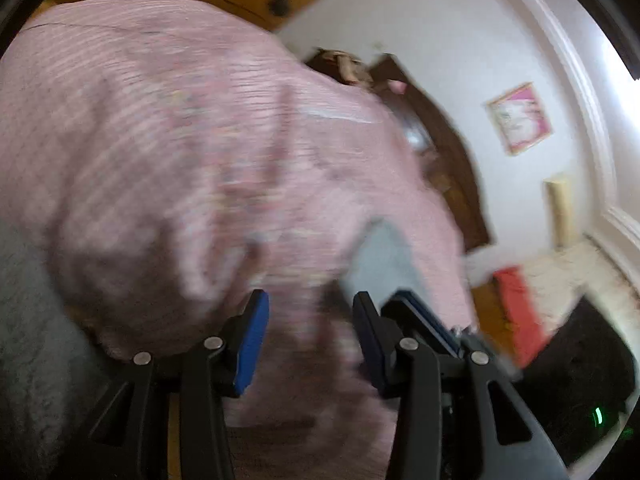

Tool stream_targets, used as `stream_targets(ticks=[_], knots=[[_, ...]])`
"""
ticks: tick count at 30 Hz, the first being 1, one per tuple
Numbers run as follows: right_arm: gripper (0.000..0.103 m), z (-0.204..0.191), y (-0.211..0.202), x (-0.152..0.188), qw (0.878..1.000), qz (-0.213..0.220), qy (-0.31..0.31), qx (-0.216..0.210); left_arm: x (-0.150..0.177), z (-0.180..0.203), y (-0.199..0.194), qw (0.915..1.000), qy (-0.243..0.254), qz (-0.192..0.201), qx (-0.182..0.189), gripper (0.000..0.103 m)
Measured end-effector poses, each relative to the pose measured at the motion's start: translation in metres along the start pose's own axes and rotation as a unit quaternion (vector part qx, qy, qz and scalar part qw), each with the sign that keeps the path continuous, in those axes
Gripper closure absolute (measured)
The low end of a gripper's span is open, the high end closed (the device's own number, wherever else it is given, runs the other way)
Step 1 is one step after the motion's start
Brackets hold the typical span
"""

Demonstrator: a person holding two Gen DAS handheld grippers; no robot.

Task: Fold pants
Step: 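Release the pants with the right gripper and smooth the folded pants, then move the right gripper to the pants cuff end and grasp it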

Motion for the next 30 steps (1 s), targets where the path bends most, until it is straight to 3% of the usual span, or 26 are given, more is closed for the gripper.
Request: stream_targets(ticks=[1,3,6,8,9,12,13,14,16,17,18,20,21,23,24,27,28,30], knots=[[0.099,0.017,-0.021,0.006,0.999,0.015,0.052,0.000,-0.003,0.011,-0.003,0.9997,0.022,0.000,0.005,0.058],[0.099,0.045,-0.053,0.026,0.994,0.024,0.098,0.030,-0.010,0.039,-0.009,0.9968,0.079,0.013,-0.002,0.058],[0.099,0.089,-0.108,0.075,0.984,0.020,0.131,0.118,-0.014,0.080,-0.003,0.9884,0.151,0.004,-0.018,0.056],[0.099,0.115,-0.141,0.112,0.974,0.016,0.159,0.159,-0.014,0.112,0.010,0.9789,0.203,0.001,-0.023,0.049],[0.099,0.125,-0.152,0.127,0.970,0.016,0.179,0.166,-0.011,0.129,0.022,0.9727,0.231,-0.011,-0.021,0.046],[0.099,0.150,-0.165,0.169,0.957,0.015,0.230,0.175,0.019,0.177,0.079,0.9453,0.314,-0.086,0.017,0.049],[0.099,0.152,-0.165,0.176,0.955,0.014,0.235,0.178,0.033,0.187,0.103,0.9309,0.349,-0.106,0.009,0.053],[0.099,0.154,-0.163,0.183,0.954,0.010,0.240,0.180,0.041,0.189,0.117,0.9219,0.371,-0.112,-0.009,0.062],[0.099,0.153,-0.155,0.198,0.952,-0.006,0.250,0.178,0.053,0.180,0.142,0.9103,0.393,-0.118,-0.054,0.069],[0.099,0.152,-0.154,0.203,0.950,-0.006,0.256,0.176,0.057,0.167,0.151,0.9123,0.381,-0.128,-0.076,0.071],[0.099,0.152,-0.156,0.204,0.951,-0.004,0.259,0.167,0.061,0.149,0.160,0.9193,0.353,-0.150,-0.090,0.080],[0.099,0.153,-0.166,0.196,0.955,0.002,0.250,0.160,0.059,0.128,0.158,0.9401,0.292,-0.162,-0.070,0.093],[0.099,0.156,-0.173,0.193,0.956,0.009,0.244,0.162,0.055,0.126,0.152,0.9449,0.277,-0.164,-0.060,0.095],[0.099,0.172,-0.185,0.180,0.958,0.024,0.227,0.174,0.044,0.138,0.138,0.9405,0.301,-0.146,-0.057,0.095],[0.099,0.189,-0.192,0.171,0.957,0.027,0.217,0.193,0.039,0.150,0.133,0.9330,0.330,-0.129,-0.061,0.095],[0.099,0.236,-0.201,0.159,0.946,0.036,0.222,0.233,0.040,0.173,0.142,0.9208,0.364,-0.130,-0.052,0.095],[0.099,0.254,-0.201,0.159,0.942,0.045,0.235,0.236,0.042,0.174,0.152,0.9205,0.362,-0.135,-0.057,0.095],[0.099,0.286,-0.189,0.174,0.933,0.030,0.275,0.232,0.035,0.163,0.175,0.9301,0.329,-0.151,-0.064,0.095]])
Point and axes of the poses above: each gripper's, at about its wrist camera, not at the fingertips, and y roughly the way its jaws point, z to its right, x to its underside, the point moved 10 cm from there along y, roughly the way its jaws point, and after that the axes turned 6 degrees about -z, right-handed, at the moved point
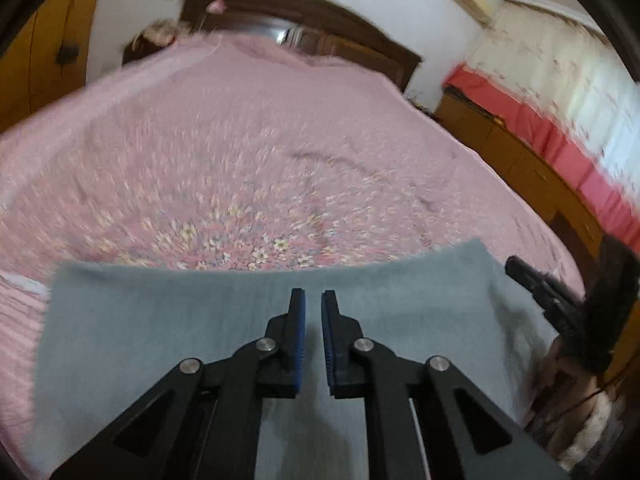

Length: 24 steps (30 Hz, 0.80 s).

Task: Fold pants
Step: 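Move the right gripper to the pants cuff end and grasp it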

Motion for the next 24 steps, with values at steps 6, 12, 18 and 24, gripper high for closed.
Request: stream_targets(ticks=[6,12,18,24], knots=[[0.099,0.048,-0.014,0.005,0.993,0.006,0.115,-0.011,-0.008,-0.040,0.004,0.9989,-0.040,0.003,-0.026,0.101],[0.080,0.105,-0.051,0.057,0.986,-0.013,0.146,0.074,-0.002,-0.053,0.007,0.9979,-0.056,0.016,-0.030,0.101],[0.022,0.142,-0.188,0.102,0.943,0.129,0.306,0.026,0.002,-0.042,0.003,0.9980,-0.042,0.028,-0.039,0.101],[0.021,0.163,-0.231,0.176,0.877,0.200,0.434,-0.043,0.002,-0.040,0.005,0.9984,-0.036,0.031,-0.031,0.098]])
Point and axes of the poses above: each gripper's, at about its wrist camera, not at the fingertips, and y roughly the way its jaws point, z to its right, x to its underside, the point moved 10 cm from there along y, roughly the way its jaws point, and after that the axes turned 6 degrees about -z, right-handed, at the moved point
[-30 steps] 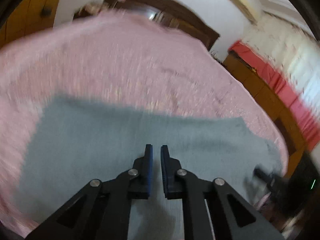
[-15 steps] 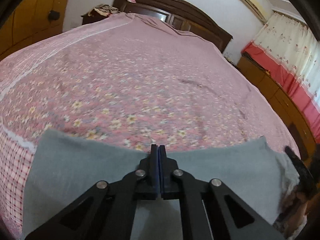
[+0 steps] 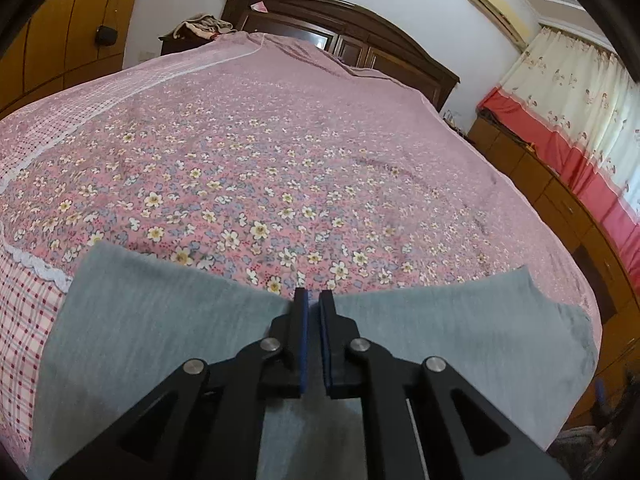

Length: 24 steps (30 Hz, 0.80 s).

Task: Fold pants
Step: 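Move the right gripper to the pants cuff end and grasp it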

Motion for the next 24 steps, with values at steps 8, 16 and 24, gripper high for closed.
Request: stream_targets(ticks=[8,16,24], knots=[[0.021,-0.008,0.038,0.005,0.996,-0.054,-0.048,0.055,0.002,-0.002,-0.003,0.9999,-0.011,0.005,0.007,0.098],[0.021,0.008,0.026,0.003,0.997,-0.047,-0.020,0.062,0.005,-0.002,-0.008,0.9997,-0.020,0.006,0.013,0.098],[0.021,-0.002,0.022,0.001,0.998,-0.055,-0.007,0.004,0.021,0.002,-0.028,0.9994,-0.024,0.017,0.020,0.089]])
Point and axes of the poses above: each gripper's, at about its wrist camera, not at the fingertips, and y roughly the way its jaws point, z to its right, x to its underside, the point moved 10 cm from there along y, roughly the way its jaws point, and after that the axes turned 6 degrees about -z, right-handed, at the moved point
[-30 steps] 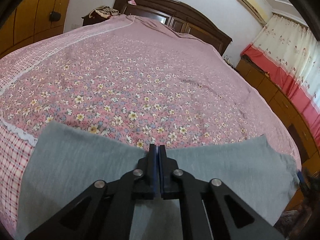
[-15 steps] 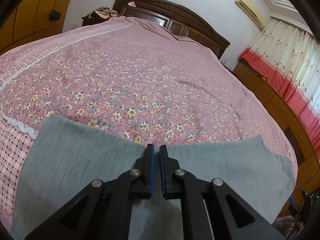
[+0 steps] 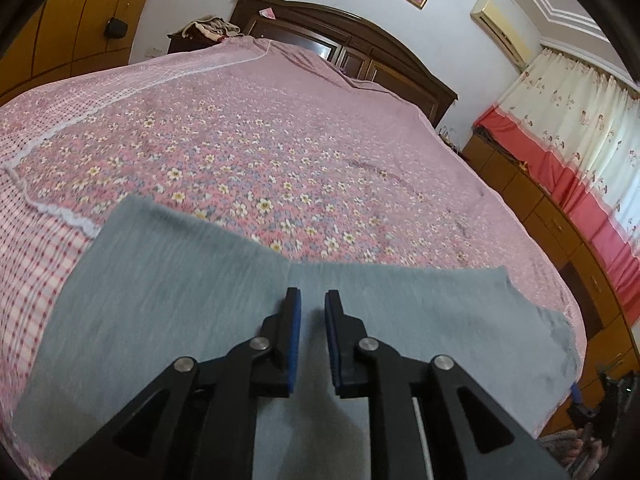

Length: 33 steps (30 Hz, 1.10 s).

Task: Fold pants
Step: 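Move the right gripper to the pants cuff end and grasp it, then lift the grey cuff end with the right gripper and carry it toward the waistband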

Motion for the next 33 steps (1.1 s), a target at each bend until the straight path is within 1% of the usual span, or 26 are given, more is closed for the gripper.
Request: stream_targets(ticks=[2,4,6,8,11,13,15,17,19,21,22,23,24,25,26,29,32,33], knots=[[0.021,0.019,0.009,0.006,0.999,-0.016,0.029,0.012,0.005,0.001,-0.003,1.0000,0.008,0.002,-0.003,0.088],[0.021,0.026,0.013,0.000,0.999,-0.014,0.045,-0.003,0.009,0.002,-0.005,0.9999,0.013,0.000,-0.005,0.088],[0.021,0.027,0.012,-0.011,0.999,-0.004,0.035,0.002,0.010,0.003,-0.004,0.9999,0.013,-0.001,-0.005,0.088],[0.021,0.028,0.006,-0.016,1.000,-0.001,0.025,-0.002,0.009,0.002,-0.002,1.0000,0.008,-0.003,-0.002,0.088],[0.021,0.028,0.008,-0.032,0.999,0.009,0.027,-0.024,0.009,0.001,-0.002,1.0000,0.000,-0.004,0.004,0.088],[0.021,0.026,0.017,-0.037,0.999,0.009,0.036,-0.037,0.009,0.001,-0.002,1.0000,-0.001,-0.004,0.005,0.088],[0.021,0.032,0.025,-0.037,0.999,0.002,0.041,-0.036,0.009,0.001,-0.002,1.0000,-0.001,-0.004,0.005,0.088],[0.021,0.028,0.028,-0.040,0.999,0.005,0.038,-0.037,0.008,0.002,-0.001,1.0000,0.000,-0.004,0.004,0.088],[0.021,0.032,0.023,-0.032,0.998,0.009,0.043,-0.050,0.008,0.001,-0.001,1.0000,-0.001,-0.004,0.004,0.088],[0.027,0.040,0.020,-0.030,0.996,0.013,0.061,-0.065,0.008,0.001,-0.001,1.0000,-0.001,-0.005,0.005,0.088],[0.034,0.046,0.018,-0.027,0.995,0.014,0.069,-0.071,0.008,0.001,-0.001,1.0000,-0.001,-0.005,0.005,0.088],[0.045,0.050,0.016,-0.027,0.994,0.015,0.078,-0.073,0.008,0.000,-0.001,1.0000,-0.001,-0.005,0.005,0.088],[0.051,0.056,0.016,-0.027,0.993,0.017,0.092,-0.076,0.008,0.000,-0.001,1.0000,-0.002,-0.005,0.005,0.087],[0.062,0.065,0.016,-0.027,0.991,0.018,0.110,-0.077,0.008,0.000,-0.001,1.0000,-0.002,-0.005,0.005,0.087],[0.072,0.071,0.016,-0.027,0.989,0.019,0.122,-0.077,0.008,0.000,-0.001,1.0000,-0.002,-0.005,0.005,0.087],[0.073,0.078,0.014,-0.028,0.987,0.023,0.134,-0.084,0.007,0.000,-0.001,1.0000,-0.002,-0.006,0.006,0.087],[0.076,0.074,0.011,-0.031,0.992,0.026,0.110,-0.062,0.007,0.000,-0.001,1.0000,-0.001,-0.006,0.005,0.087],[0.077,0.071,0.008,-0.031,0.993,0.032,0.101,-0.044,0.007,0.000,-0.001,1.0000,-0.001,-0.006,0.006,0.087]])
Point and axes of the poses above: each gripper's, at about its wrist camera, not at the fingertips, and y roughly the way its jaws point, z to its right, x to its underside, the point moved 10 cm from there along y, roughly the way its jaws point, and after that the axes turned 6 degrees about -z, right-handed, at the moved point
